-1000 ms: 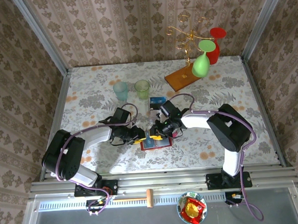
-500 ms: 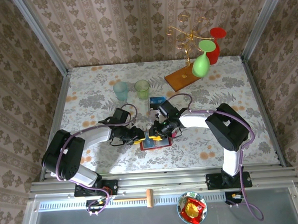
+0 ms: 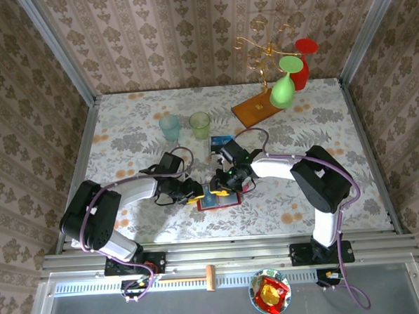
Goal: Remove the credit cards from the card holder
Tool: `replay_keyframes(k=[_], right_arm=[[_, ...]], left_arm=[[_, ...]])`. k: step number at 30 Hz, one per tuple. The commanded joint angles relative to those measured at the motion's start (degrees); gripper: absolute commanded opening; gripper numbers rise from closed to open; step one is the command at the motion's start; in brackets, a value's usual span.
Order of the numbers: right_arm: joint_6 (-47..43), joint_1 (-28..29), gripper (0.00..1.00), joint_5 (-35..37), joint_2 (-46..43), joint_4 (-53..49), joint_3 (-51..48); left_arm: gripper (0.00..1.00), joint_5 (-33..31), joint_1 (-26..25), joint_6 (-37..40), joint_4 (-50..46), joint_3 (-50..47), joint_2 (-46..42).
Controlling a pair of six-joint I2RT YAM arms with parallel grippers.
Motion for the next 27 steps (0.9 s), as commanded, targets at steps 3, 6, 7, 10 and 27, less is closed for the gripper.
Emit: replay_keyframes(k=[3,6,7,10,27], right_arm=[[2.0,0.4,0.3,-3.3,-0.9,3.7,-0.3],[2.4,0.4,0.3,-3.6,0.1,4.2,-0.5],[2.4,0.5,0.3,-3.7,0.5,4.3,-0.6],[2.4,0.6,0.3,-4.1,1.2,4.4,-0.7],[-1.8,0.6,0.3,2.2,1.5,-5.1,1.8]], left_arm=[[0.31,0.2,0.5,1.4,-0.4,-0.8,0.8],[0.32,0.3,0.5,1.5,-0.4,-0.7,0.7],[0.32,0.2,0.5,1.5,-0.5,-0.7,0.8],[0.32,0.3,0.6,1.7,-0.8,-0.5,0.9],[0.32,0.6,0.7,1.8,-1.0,-0.2,1.4]])
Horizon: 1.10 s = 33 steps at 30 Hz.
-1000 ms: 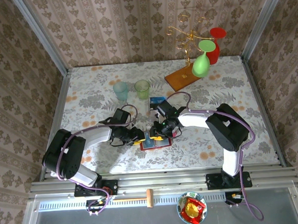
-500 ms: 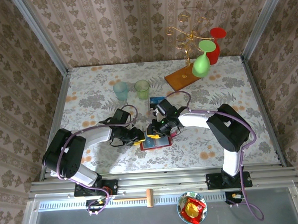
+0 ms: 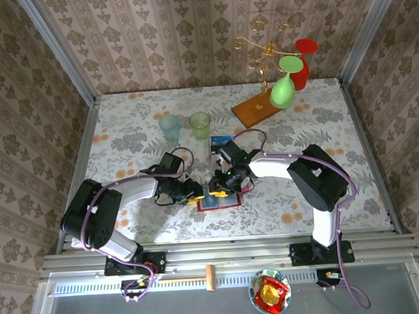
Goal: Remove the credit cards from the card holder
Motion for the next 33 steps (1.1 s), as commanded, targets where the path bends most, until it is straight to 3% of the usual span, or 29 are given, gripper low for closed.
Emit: replay_keyframes(k=[1,22,33], right_arm=[[-1.6,0.4,0.3,3.4,-0.5,-4.6,1.0],[0.1,-0.5,0.3,2.0,-4.7,0.1,-0.5],[1.1,-1.3,0.3,0.9,-4.0,1.4,-2.2]], left_arm=[[0.32,0.2,0.6,1.3,-1.1,-0.2,0.8],[0.33,-0.1,0.3,1.8,-5.7,3.8,-4.1],[0.27,1.0,-1.9,0.6,-3.1,4.5,-1.5]])
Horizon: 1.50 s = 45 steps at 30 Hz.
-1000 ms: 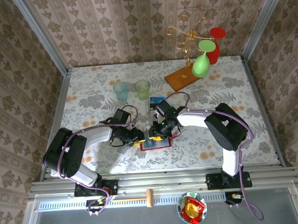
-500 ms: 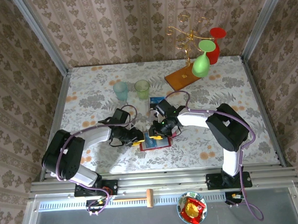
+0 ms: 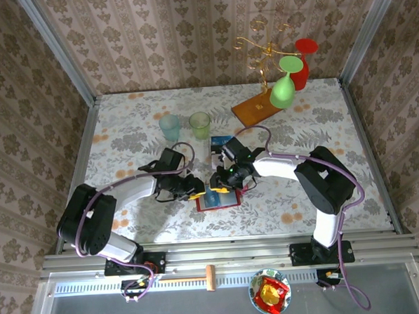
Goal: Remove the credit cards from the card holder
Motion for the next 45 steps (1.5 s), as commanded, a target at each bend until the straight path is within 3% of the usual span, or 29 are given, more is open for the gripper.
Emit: replay_keyframes(k=[1,24,37,45], right_arm=[[0.9,-0.1,0.3,-0.8,-0.6,0.8,-1.3],[0.1,-0.2,0.32,-1.6,2.2,1.5,-2.9],[3.3,-0.1,0.28,-5.2,0.5,9.0,-5.9],[3.2,-0.2,0.21,-2.6,-1.5,8.5,-7.6]], left_arm=[[0.26,1.3,-0.6,0.2,0.6,1.2,1.6],[0.04,-0.2,-0.9,0.2,2.9,-3.1,5.4],[0.02,0.0,-0.9,0.5,2.6,-3.2,6.2],[0.02,-0.2,-0.9,0.2,2.5,-3.5,5.7]])
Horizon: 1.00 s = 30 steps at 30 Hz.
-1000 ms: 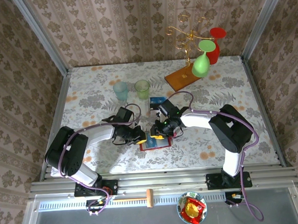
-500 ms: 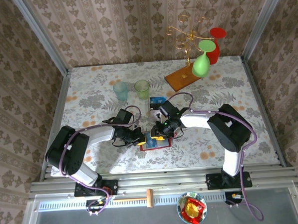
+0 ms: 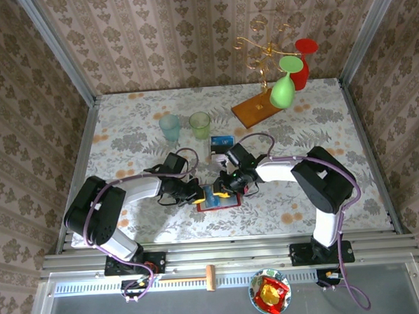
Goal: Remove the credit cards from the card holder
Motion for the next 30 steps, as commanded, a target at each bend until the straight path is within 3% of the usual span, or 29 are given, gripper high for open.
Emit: replay_keyframes(k=[1,20,30], right_arm=[[0.0,0.0,0.19,1.4,-2.3,-0.9,-1.3],[-4.8,-2.0,0.12,6.3,-8.4,-8.8,-3.8],[-12.7,-2.4,0.03,6.0,-11.3,-14.7,0.5]], left_arm=[[0.02,-1.1,-0.1,0.4,-1.4,-1.2,1.1],[0.04,-1.6,-0.2,-0.2,-1.6,-2.0,-1.2],[0.09,-2.4,0.0,-1.3,-2.1,-1.1,-5.5]])
